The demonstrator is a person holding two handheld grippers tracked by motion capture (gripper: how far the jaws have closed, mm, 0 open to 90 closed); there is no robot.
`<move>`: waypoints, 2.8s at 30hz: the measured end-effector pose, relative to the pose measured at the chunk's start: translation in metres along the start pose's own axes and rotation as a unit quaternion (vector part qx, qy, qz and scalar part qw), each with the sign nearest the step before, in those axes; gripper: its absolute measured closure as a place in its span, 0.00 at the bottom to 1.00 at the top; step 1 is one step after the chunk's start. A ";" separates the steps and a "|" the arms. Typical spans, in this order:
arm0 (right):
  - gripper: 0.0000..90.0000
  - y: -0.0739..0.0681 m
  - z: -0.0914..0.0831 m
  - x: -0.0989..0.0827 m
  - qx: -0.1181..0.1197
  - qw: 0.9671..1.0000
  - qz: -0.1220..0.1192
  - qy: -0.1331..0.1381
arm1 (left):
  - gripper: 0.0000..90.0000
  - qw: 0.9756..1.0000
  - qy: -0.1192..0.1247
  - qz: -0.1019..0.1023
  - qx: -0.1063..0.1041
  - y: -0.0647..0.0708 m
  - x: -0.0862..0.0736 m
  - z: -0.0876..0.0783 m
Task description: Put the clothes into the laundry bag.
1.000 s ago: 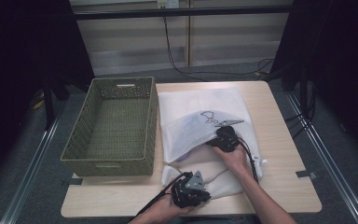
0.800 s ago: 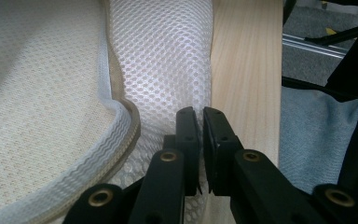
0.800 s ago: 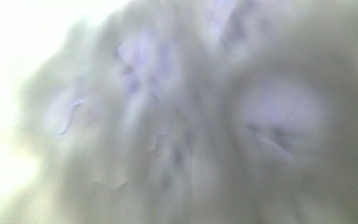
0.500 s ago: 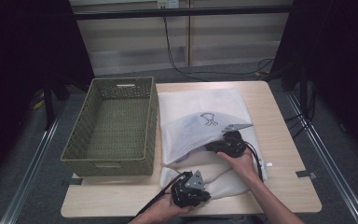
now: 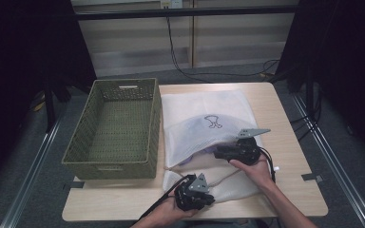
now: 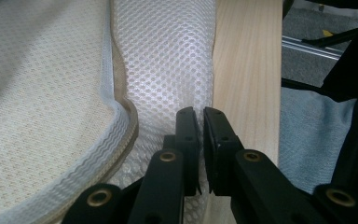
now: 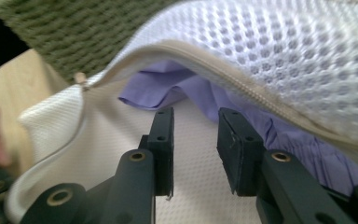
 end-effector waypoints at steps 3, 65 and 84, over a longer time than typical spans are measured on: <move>0.74 -0.005 -0.011 0.002 0.007 1.000 -0.010 0.006 | 0.95 1.000 0.006 0.001 0.000 -0.001 0.001 0.001; 0.98 0.000 0.006 0.033 0.019 0.998 -0.054 -0.014 | 0.92 1.000 0.003 0.012 0.001 0.001 0.000 0.000; 0.97 -0.026 -0.023 0.038 0.041 0.997 -0.072 0.008 | 0.92 1.000 0.007 0.012 -0.001 0.001 0.001 0.001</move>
Point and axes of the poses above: each handheld gripper's, and its own axes: z roughly forward along the jaws, x roughly out of its top, y roughly to its right, the point moved 10 cm from there along z, roughly forward along the jaws, and after that the axes turned 8 degrees about z, right-handed, at the moved point
